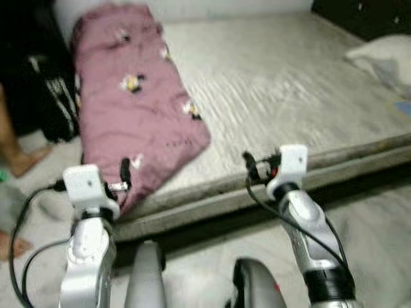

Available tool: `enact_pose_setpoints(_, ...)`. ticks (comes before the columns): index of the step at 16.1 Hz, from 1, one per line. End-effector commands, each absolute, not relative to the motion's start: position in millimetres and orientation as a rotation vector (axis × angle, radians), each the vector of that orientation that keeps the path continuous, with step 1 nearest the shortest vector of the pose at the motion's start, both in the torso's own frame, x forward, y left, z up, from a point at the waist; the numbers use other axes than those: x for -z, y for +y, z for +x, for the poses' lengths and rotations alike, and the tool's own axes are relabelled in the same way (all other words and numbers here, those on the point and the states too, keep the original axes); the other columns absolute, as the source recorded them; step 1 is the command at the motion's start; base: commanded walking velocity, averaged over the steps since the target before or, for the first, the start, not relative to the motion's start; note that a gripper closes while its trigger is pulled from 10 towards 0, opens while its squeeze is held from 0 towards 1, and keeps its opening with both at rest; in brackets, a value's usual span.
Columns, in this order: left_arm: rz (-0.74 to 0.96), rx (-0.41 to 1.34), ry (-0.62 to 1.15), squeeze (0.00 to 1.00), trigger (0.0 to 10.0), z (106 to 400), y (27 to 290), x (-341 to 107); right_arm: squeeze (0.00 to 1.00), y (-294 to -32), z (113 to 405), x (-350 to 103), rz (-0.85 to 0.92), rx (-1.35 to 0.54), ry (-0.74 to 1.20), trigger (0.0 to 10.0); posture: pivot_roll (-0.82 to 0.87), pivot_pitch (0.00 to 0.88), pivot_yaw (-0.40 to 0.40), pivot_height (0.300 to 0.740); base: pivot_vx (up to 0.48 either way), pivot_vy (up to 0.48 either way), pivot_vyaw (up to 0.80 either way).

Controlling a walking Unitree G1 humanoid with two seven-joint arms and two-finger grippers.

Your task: Clean up the room

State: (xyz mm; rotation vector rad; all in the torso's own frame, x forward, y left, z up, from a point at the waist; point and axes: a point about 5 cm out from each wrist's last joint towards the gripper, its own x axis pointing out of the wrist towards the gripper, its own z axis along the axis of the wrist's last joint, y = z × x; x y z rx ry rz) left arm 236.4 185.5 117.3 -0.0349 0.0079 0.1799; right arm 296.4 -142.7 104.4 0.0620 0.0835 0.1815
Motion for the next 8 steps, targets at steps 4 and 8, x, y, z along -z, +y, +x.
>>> enact_pose_setpoints(4,-0.055,-0.142,-0.031,0.0,10.0,237.6,184.5,-125.3,0.0,-141.9,298.3,-113.1,0.042,-0.196,0.048,10.0,-0.03,0.066,-0.046,0.632,0.169,0.0,0.52)
enact_pose_setpoints(8,-0.059,-0.135,-0.027,0.0,10.0,238.1,184.1,-124.9,0.0,-141.0,297.7,-113.6,0.039,-0.211,0.044,10.0,-0.03,0.062,-0.045,0.632,0.403,0.0,0.57)
